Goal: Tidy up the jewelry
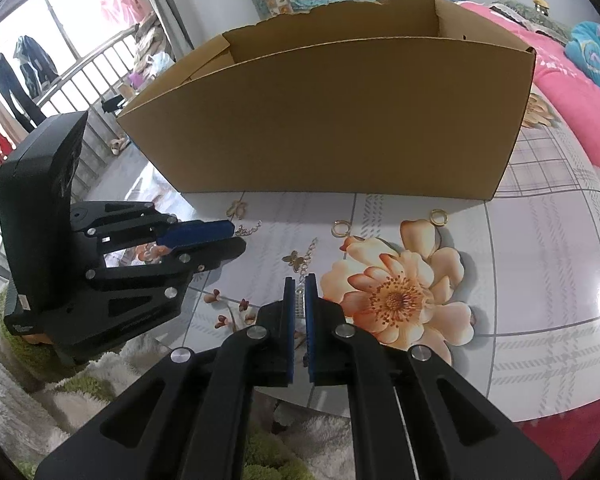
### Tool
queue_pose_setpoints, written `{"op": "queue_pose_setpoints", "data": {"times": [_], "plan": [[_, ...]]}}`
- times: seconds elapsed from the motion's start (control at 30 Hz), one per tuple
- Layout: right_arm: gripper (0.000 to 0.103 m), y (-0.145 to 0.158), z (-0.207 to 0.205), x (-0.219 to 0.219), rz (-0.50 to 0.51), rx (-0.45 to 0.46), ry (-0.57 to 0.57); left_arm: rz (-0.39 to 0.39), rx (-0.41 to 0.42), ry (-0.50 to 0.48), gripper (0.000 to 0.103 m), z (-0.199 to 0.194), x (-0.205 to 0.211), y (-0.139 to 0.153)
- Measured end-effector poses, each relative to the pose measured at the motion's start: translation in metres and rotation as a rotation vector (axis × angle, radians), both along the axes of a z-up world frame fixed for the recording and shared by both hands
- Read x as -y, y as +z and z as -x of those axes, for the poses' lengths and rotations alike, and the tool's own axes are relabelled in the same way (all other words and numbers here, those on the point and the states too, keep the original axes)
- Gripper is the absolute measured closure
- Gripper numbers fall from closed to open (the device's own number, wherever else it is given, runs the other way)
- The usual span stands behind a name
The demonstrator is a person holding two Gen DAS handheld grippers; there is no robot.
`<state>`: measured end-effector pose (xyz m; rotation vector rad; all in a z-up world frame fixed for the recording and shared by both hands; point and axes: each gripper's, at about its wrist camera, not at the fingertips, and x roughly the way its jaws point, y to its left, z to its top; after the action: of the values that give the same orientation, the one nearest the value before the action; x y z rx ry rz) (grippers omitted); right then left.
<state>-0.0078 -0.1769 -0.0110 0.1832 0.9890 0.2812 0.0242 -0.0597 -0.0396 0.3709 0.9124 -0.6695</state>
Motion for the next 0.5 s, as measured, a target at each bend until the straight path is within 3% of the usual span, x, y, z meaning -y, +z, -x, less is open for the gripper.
{"op": "queue_pose_setpoints", "data": {"times": [0.4, 0.5], "plan": [[0.097, 0.000, 0.005, -0.010, 0.066, -0.005, 0.038, 0.039, 0.011, 0.027, 0.089, 0.010, -0.020, 0.014], [0.088, 0.000, 0.006, -0.018, 0.107, -0.008, 0.074, 0.051, 0.016, 0.026, 0.089, 0.012, -0.021, 0.015]]}}
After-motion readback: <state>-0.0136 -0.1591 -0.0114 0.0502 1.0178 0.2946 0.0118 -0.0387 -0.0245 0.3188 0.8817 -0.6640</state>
